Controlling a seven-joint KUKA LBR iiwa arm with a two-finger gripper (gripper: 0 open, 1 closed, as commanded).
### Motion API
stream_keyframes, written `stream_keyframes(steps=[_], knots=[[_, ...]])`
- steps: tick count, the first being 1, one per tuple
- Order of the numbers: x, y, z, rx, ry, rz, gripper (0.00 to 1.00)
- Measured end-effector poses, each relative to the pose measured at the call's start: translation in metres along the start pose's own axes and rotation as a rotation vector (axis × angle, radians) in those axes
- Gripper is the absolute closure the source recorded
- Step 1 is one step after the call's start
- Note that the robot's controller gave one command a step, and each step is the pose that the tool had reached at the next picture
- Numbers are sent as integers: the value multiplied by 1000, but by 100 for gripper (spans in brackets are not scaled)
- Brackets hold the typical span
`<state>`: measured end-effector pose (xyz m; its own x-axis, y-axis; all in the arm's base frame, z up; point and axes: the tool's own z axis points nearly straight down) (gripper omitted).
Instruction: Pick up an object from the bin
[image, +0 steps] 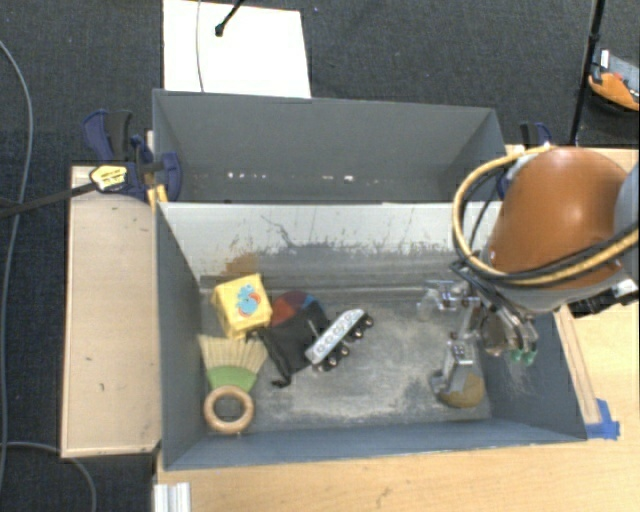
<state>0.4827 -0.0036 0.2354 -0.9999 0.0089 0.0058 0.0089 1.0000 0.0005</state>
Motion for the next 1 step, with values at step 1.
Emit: stream_keyframes(steps=[1], knots=[[-1,0,-4,0,-8,0,0]])
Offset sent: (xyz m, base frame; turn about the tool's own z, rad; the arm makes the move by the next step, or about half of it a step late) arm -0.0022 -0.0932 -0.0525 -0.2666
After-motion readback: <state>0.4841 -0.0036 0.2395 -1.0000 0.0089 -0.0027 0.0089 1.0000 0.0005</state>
